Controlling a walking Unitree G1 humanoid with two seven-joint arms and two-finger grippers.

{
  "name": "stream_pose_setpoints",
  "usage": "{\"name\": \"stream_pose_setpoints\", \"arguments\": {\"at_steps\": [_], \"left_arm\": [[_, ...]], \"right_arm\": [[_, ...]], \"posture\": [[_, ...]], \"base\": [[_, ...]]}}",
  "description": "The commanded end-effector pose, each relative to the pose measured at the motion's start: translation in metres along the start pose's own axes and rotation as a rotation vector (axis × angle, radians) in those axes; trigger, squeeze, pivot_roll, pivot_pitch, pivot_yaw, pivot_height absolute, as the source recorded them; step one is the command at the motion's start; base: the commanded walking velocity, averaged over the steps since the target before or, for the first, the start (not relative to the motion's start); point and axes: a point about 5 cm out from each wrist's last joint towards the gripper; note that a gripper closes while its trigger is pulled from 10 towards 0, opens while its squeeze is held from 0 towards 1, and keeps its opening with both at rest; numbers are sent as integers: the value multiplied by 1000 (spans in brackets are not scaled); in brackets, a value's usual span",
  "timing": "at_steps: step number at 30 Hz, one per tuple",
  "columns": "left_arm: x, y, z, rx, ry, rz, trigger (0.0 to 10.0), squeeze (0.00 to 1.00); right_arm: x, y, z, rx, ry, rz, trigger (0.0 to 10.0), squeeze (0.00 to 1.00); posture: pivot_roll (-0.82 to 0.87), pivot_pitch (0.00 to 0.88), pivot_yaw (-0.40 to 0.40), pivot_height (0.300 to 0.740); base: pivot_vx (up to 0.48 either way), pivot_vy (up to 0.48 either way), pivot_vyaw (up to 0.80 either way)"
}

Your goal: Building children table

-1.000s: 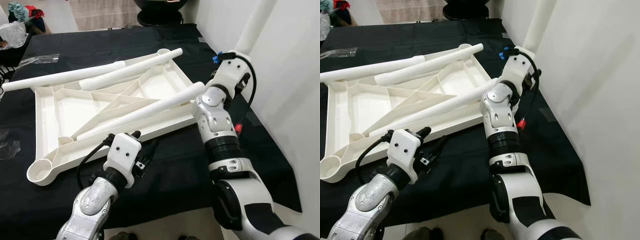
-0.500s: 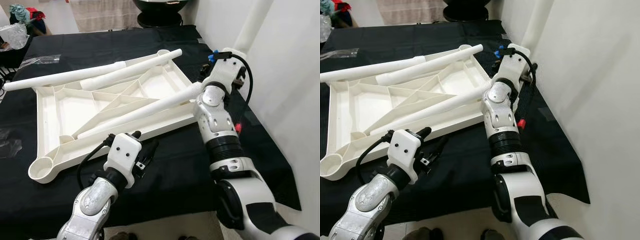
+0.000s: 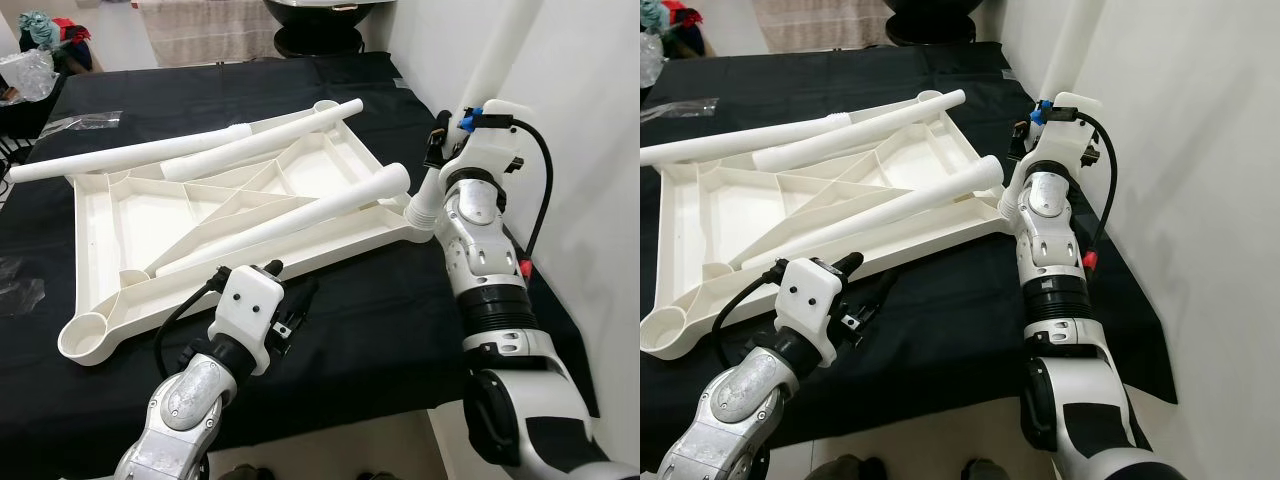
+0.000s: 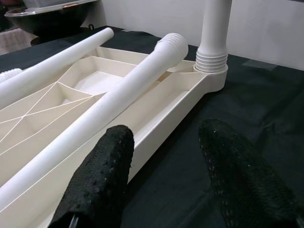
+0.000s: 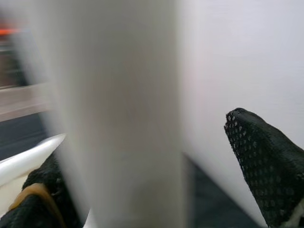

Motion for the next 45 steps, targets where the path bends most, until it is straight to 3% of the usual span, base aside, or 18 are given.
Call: {"name": "stream_pose_setpoints", "arguments": {"at_steps": [1,9,15,26,30,38,39,40,41,42,45], "left_arm": [[1,0,-1,-2,0,-5,10000,0],[2,0,0,-1,-1,-7,10000,0],[2,0,0,-1,-1,-8,10000,0],[3,0,1,3,-2,-6,10000,0],[3,-1,1,2,-2,-6,10000,0],[3,-1,1,3,-3,-7,10000,0],[3,-1,1,3,-3,-7,10000,0],[3,-1,1,3,-3,-7,10000,0],[3,-1,1,3,-4,-6,10000,0],[3,-1,1,3,-3,-6,10000,0],[3,-1,1,3,-1,-6,10000,0]], "right_arm": [[6,-3,-6,-47,35,153,10000,0],[15,0,-5,-93,41,297,10000,0],[18,4,-6,-116,48,336,10000,0],[5,2,-10,-169,88,544,10000,0],[1,-4,-16,-237,103,679,10000,0],[4,-2,-13,-234,78,711,10000,0],[4,-1,-13,-237,82,705,5451,0],[4,-1,-13,-237,82,705,5451,0],[5,0,-12,-235,77,704,6627,0],[6,1,-12,-236,70,683,0,0],[7,3,-11,-222,66,644,0,0]], "posture": [[26,131,-35,740],[26,134,-35,740],[29,135,-38,740],[30,135,-39,740],[30,136,-40,740],[31,135,-39,740],[31,135,-39,740],[31,135,-39,740],[31,135,-39,740],[31,135,-39,740],[32,134,-40,740]], "base": [[0,0,0],[0,0,0],[0,0,0],[0,0,0],[0,0,0],[0,0,0],[0,0,0],[0,0,0],[0,0,0],[0,0,0],[0,0,0]]}}
Point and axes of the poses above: a point about 5 cm out from each wrist's last joint towards the gripper, its own y axis pointing out of the wrist towards the gripper, its own z axis along the axis of the wrist's last joint, x = y × z, and after that the axes turned 12 degrees about y, right-handed
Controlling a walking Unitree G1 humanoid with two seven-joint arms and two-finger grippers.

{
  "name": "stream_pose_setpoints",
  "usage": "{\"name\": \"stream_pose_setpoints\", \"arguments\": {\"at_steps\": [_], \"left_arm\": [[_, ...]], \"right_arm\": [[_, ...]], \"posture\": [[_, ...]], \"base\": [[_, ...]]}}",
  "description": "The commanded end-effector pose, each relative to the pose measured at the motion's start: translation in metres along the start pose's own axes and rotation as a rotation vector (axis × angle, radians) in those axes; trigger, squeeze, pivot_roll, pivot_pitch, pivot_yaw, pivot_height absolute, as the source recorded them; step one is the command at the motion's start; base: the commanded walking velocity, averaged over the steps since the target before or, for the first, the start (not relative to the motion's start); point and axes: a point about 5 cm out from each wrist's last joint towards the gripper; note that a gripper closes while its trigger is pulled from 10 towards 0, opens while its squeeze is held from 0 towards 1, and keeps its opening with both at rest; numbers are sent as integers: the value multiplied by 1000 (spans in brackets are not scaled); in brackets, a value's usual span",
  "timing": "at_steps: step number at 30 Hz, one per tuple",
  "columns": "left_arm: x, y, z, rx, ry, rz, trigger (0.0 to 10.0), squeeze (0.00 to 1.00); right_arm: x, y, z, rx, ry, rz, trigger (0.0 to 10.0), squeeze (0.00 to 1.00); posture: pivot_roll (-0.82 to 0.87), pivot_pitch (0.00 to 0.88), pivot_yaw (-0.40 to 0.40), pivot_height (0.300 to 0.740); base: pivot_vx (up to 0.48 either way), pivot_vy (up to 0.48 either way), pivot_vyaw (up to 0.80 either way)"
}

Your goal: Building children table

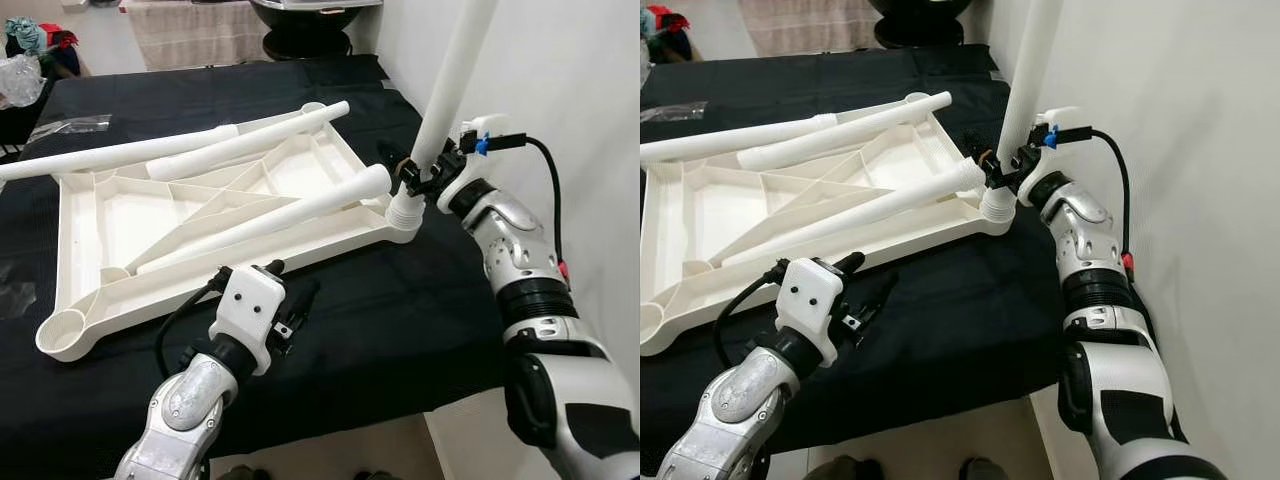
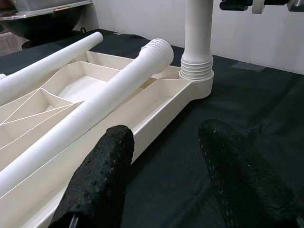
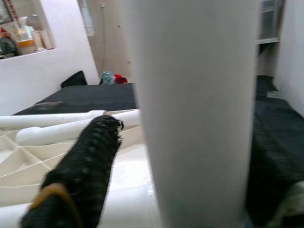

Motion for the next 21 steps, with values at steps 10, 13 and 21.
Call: {"name": "stream_pose_setpoints", "arguments": {"at_steps": [10,13,21], "left_arm": [[1,0,1,4,1,2,10000,0],[1,0,1,5,1,1,10000,0],[1,2,1,11,4,7,10000,0]], "right_arm": [[-6,5,-7,-24,-58,-15,0,0],[-6,5,-8,-24,-58,-19,0,0],[16,-11,-15,43,-167,-608,0,0]], "posture": [[28,121,-36,740],[28,121,-36,740],[25,107,-34,740]], "base": [[0,0,0],[0,0,0],[0,0,0]]}}
Point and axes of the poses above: a point about 5 cm out from each wrist's last joint towards the gripper, its own y axis pointing out of the wrist towards the gripper, its own z axis along the axis of the wrist's last joint, x = y × z, and after that the axes turned 12 degrees about y, right-handed
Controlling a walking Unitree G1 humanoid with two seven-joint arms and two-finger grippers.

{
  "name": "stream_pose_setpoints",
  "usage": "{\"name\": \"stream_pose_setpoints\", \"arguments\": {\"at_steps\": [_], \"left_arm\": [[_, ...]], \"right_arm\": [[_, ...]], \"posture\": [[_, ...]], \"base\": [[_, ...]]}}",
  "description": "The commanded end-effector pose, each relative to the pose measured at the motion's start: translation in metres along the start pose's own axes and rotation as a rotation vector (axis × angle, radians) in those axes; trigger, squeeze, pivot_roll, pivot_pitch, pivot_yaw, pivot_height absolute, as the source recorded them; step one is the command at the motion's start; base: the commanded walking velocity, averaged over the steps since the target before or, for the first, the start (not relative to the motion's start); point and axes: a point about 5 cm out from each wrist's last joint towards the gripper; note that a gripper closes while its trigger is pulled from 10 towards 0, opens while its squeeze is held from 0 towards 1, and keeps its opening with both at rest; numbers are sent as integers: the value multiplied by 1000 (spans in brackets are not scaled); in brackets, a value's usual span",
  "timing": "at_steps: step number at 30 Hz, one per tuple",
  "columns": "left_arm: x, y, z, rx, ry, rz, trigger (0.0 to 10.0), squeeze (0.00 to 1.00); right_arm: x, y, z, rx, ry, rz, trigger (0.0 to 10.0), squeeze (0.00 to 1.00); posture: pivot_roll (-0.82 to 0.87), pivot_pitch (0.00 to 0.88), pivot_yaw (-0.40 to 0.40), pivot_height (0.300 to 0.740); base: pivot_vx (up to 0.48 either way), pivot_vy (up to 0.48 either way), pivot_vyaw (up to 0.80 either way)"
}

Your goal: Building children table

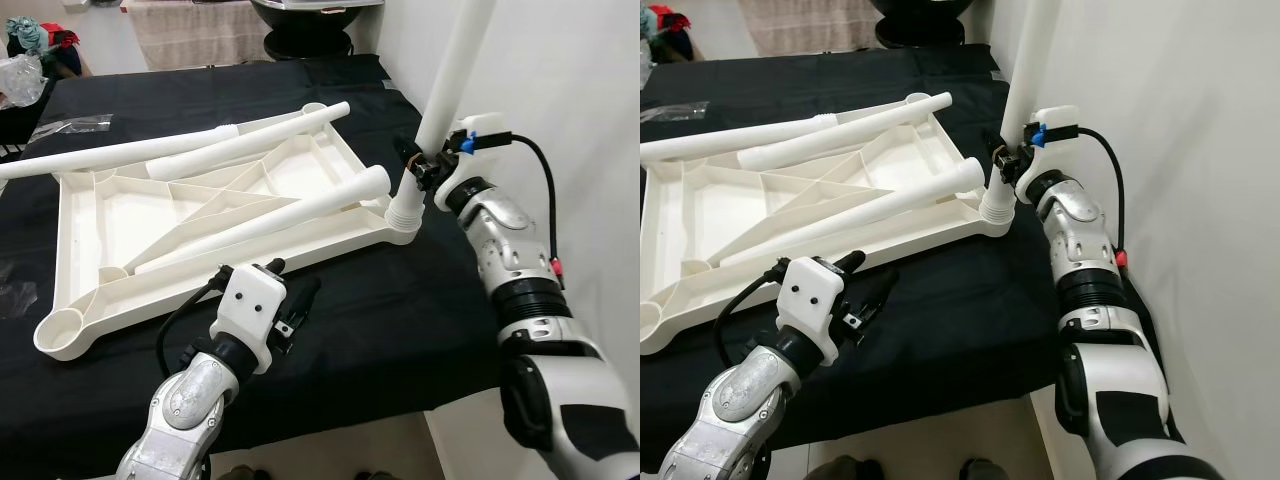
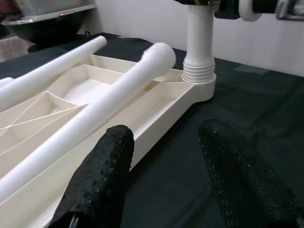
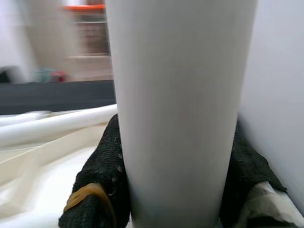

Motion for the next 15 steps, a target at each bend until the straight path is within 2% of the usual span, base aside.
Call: {"name": "stream_pose_setpoints", "arguments": {"at_steps": [1,2,3,4,7,9,11,14,15], "left_arm": [[2,0,-2,-2,-2,3,10000,0],[2,0,-2,0,-2,2,10000,0],[2,0,-2,0,-2,2,10000,0],[2,0,-1,1,-3,2,10000,0],[2,1,-1,2,-4,2,10000,0],[3,1,-1,4,-4,0,10000,0],[3,1,-1,4,-5,0,10000,0],[3,1,-1,4,-5,0,10000,0],[3,1,-1,4,-5,-1,10000,0]], "right_arm": [[22,-10,-11,-23,-47,-261,0,0],[24,-14,-11,-1,-58,-361,0,0],[24,-14,-11,-1,-58,-361,0,0],[21,-20,-10,21,-52,-457,0,0],[20,-24,-10,34,-47,-519,0,0],[5,-31,-10,71,-13,-611,0,0],[-12,-33,-15,58,36,-638,0,0],[-17,-33,-17,49,49,-637,0,0],[-24,-30,-18,38,64,-613,3294,0]], "posture": [[25,107,-34,740],[25,107,-34,740],[25,107,-34,740],[25,107,-34,740],[25,102,-34,740],[25,101,-35,740],[25,103,-40,740],[25,103,-40,740],[26,105,-42,740]], "base": [[0,0,0],[0,0,0],[0,0,0],[0,0,0],[0,0,0],[0,0,0],[0,0,0],[0,0,0],[0,0,0]]}}
Point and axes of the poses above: a point about 5 cm out from each wrist's last joint towards the gripper, its own y axis pointing out of the wrist towards the gripper, its own z axis along the axis of the wrist's last joint, x = y × z, and after that the axes turned 12 degrees about y, right-handed
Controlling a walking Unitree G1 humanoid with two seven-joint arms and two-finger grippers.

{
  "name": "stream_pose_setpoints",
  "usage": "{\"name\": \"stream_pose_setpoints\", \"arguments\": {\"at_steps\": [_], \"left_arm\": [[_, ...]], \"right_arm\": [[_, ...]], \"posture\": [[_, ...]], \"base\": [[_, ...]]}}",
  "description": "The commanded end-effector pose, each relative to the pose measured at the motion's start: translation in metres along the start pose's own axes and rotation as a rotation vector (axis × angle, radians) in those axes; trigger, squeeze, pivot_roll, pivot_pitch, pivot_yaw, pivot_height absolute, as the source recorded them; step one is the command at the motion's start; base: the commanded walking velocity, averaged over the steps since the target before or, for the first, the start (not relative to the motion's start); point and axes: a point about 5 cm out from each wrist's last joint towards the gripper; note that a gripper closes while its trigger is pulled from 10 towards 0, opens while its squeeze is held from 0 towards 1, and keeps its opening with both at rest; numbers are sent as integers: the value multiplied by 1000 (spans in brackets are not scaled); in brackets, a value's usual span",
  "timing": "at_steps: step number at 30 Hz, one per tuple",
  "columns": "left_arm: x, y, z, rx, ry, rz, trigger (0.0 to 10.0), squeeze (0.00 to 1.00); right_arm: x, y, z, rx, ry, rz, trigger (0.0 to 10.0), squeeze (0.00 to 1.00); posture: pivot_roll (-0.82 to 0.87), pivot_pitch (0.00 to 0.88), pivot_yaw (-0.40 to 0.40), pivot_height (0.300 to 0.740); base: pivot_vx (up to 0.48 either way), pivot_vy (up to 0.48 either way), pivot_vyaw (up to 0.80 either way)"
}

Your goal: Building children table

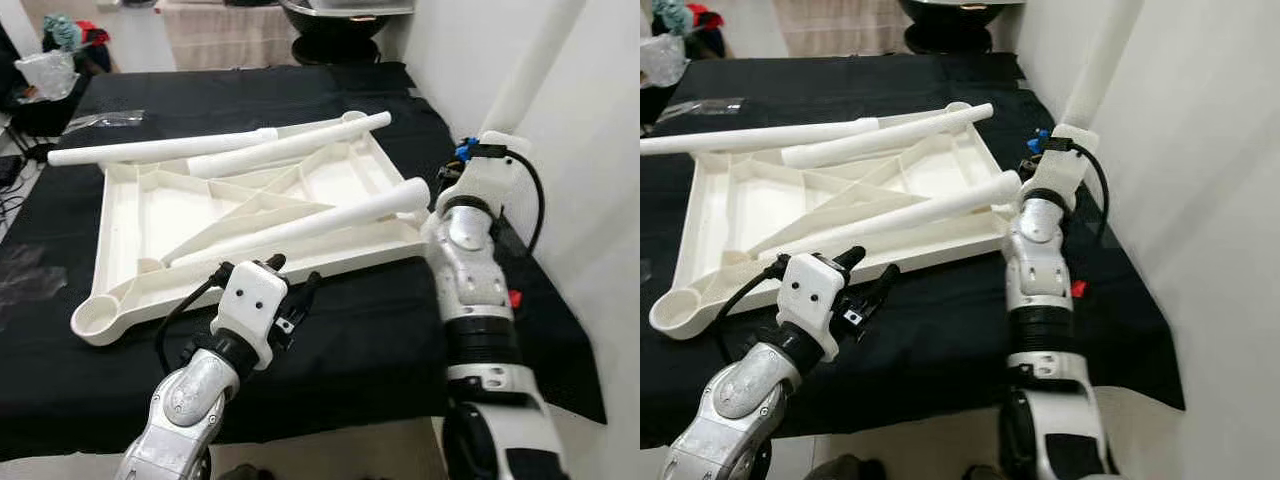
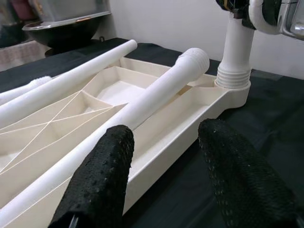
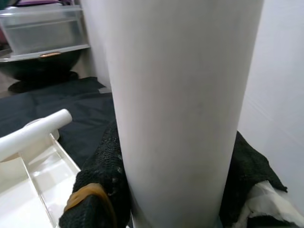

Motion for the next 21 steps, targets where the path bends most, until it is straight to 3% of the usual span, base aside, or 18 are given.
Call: {"name": "stream_pose_setpoints", "arguments": {"at_steps": [1,2,3,6,7,10,11,12,16,18,20,21], "left_arm": [[4,0,-3,-9,-8,-8,10000,0],[4,0,-3,-11,-9,-8,10000,0],[3,-1,-3,-12,-8,-8,10000,0],[3,-1,-4,-13,-8,-8,10000,0],[3,-1,-4,-13,-7,-8,10000,0],[3,-1,-4,-13,-8,-8,10000,0],[3,-1,-4,-13,-8,-8,10000,0],[4,-1,-4,-13,-9,-8,10000,0],[4,-1,-3,-12,-9,-7,10000,0],[4,-1,-3,-12,-8,-5,10000,0],[4,-1,-3,-12,-8,-5,10000,0],[3,-1,-4,-13,-7,-4,10000,0]], "right_arm": [[-4,-5,-10,-56,1,-3,10000,0],[-11,-6,-10,-53,1,32,10000,0],[-15,-8,-8,-44,-4,57,10000,498],[-17,-8,-7,-36,-9,70,10000,498],[-18,-9,-6,-35,-7,78,10000,1000],[-20,-10,-6,-32,-10,102,10000,1000],[-23,-11,-6,-41,-7,142,10000,816],[-25,-11,-5,-50,-14,177,10000,0],[-25,-10,-4,-74,-19,256,10000,0],[-14,-3,-4,-85,-47,307,10000,0],[-14,-3,-4,-85,-47,307,10000,0],[-4,2,-6,-97,-82,325,10000,0]], "posture": [[27,107,-44,740],[27,107,-44,740],[26,110,-44,740],[26,110,-44,740],[26,110,-44,740],[26,110,-44,740],[26,110,-44,740],[23,113,-44,740],[23,114,-46,740],[23,117,-47,740],[23,117,-47,740],[22,117,-47,740]], "base": [[0,0,0],[0,0,0],[0,0,0],[0,0,0],[0,0,0],[0,0,0],[0,0,0],[0,0,0],[0,0,0],[0,0,0],[0,0,0],[0,0,0]]}}
Point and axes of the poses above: a point about 5 cm out from each wrist's last joint towards the gripper, its own y axis pointing out of the wrist towards the gripper, its own z axis along the axis of the wrist's last joint, x = y × z, and after that the axes turned 12 degrees about y, right-handed
